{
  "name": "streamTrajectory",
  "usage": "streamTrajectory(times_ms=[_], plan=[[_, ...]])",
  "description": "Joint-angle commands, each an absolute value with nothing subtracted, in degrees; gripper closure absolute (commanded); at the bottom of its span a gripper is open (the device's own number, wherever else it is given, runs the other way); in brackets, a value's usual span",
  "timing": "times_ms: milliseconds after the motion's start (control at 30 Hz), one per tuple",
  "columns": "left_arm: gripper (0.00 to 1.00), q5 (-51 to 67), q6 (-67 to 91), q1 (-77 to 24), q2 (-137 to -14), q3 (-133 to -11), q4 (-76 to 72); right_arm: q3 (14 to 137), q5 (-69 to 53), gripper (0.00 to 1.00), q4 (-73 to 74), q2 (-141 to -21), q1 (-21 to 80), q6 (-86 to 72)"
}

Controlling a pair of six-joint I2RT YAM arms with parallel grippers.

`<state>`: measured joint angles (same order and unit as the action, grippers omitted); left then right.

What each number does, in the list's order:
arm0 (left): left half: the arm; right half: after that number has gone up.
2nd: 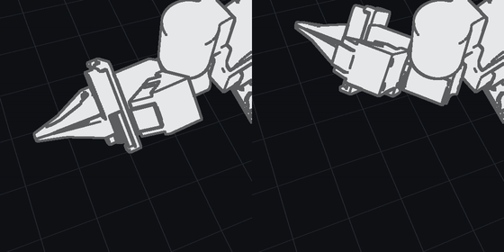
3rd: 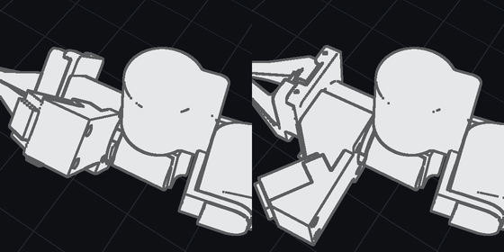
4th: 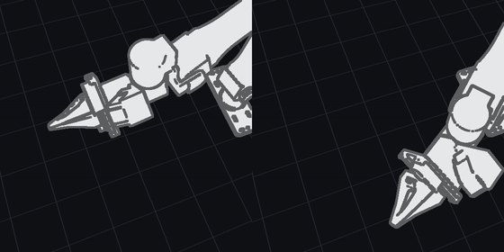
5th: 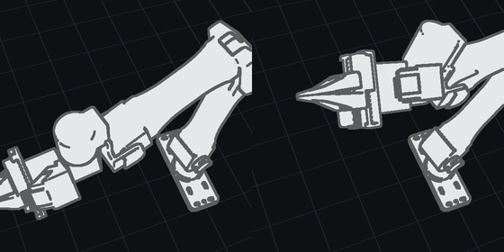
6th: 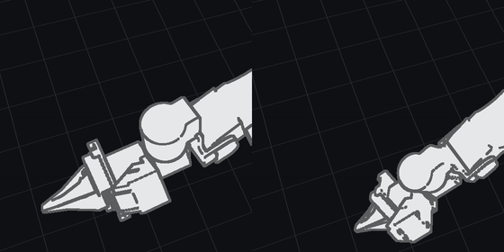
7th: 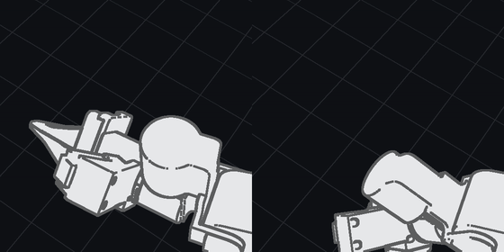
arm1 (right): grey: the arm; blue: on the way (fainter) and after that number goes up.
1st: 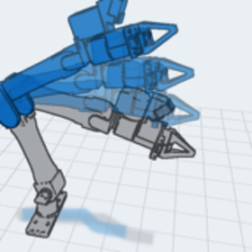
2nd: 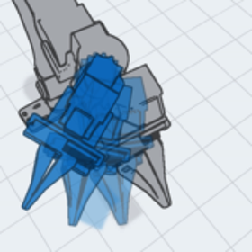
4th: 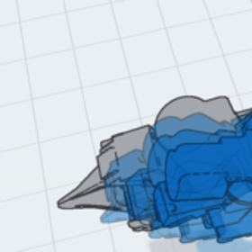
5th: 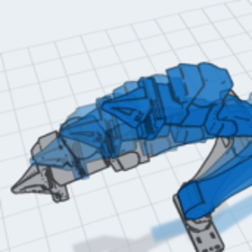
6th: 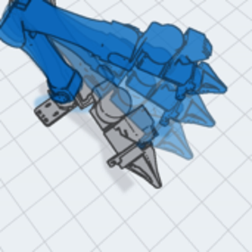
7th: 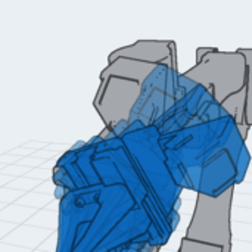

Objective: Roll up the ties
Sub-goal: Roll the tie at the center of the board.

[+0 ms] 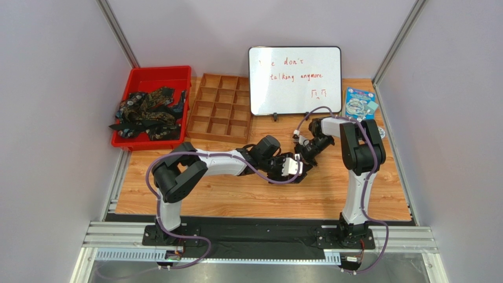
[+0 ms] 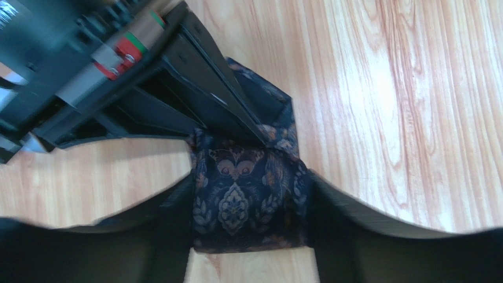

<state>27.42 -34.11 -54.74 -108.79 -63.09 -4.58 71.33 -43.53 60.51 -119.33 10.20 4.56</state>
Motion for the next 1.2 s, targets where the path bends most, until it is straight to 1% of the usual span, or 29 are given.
streamTrajectory(times_ms=[0, 67, 100, 167, 200, 267, 300, 367, 400, 467, 533, 600, 633, 667, 833, 1000, 1167], plan=[[0.48, 27.1, -34.9, -55.2, -109.1, -63.7, -1.3, 71.0, -37.6, 1.0, 56.6, -122.0, 11.2, 5.4], [0.53, 25.4, -33.1, -55.4, -108.5, -62.9, -0.2, 71.0, -38.9, 1.0, 57.4, -119.6, 10.6, 5.9], [0.57, 25.1, -32.8, -55.4, -107.8, -61.9, -0.3, 70.9, -40.8, 0.96, 58.4, -118.5, 10.1, 5.8], [0.61, 23.9, -31.0, -55.5, -107.2, -60.7, 1.8, 70.7, -42.1, 0.91, 59.7, -116.0, 8.4, 6.1], [0.64, 23.7, -30.5, -55.6, -107.0, -60.3, 2.5, 70.6, -42.4, 0.86, 60.7, -113.6, 7.9, 6.7], [0.67, 23.2, -29.0, -55.6, -107.0, -59.7, 3.5, 70.5, -43.0, 0.8, 61.7, -110.9, 6.9, 7.4], [0.68, 23.1, -27.9, -55.7, -107.2, -59.6, 3.9, 70.2, -42.5, 0.74, 62.2, -108.8, 6.8, 7.5], [0.68, 22.6, -26.9, -55.6, -107.8, -59.6, 4.7, 69.6, -41.9, 0.67, 62.1, -107.2, 6.0, 7.0], [0.69, 22.2, -26.0, -55.6, -108.2, -60.0, 4.8, 68.7, -41.1, 0.58, 61.4, -106.5, 5.5, 6.6], [0.69, 22.0, -25.8, -55.7, -108.5, -60.3, 5.2, 67.6, -40.2, 0.47, 60.4, -105.7, 4.9, 5.4], [0.69, 21.9, -25.6, -55.6, -109.0, -60.5, 4.8, 66.4, -39.2, 0.43, 58.7, -106.3, 4.7, 4.7], [0.69, 21.8, -25.7, -55.6, -109.5, -61.0, 5.2, 65.8, -38.5, 0.29, 56.5, -107.0, 4.7, 3.3], [0.69, 21.7, -25.8, -55.6, -109.7, -61.1, 5.2, 65.4, -38.2, 0.25, 55.7, -107.7, 4.7, 2.8], [0.7, 21.6, -25.8, -55.6, -109.8, -61.2, 5.3, 65.2, -38.1, 0.18, 54.9, -108.0, 4.8, 1.9], [0.7, 21.8, -25.6, -55.6, -110.6, -61.3, 5.1, 63.0, -36.8, 0.18, 47.6, -108.8, 6.8, -1.6], [0.71, 22.1, -25.3, -55.6, -111.2, -61.0, 4.8, 58.3, -36.9, 0.18, 39.0, -108.8, 8.9, -5.3], [0.71, 22.1, -25.0, -55.6, -111.8, -61.2, 4.8, 56.1, -38.1, 0.21, 34.7, -108.5, 10.1, -5.6]])
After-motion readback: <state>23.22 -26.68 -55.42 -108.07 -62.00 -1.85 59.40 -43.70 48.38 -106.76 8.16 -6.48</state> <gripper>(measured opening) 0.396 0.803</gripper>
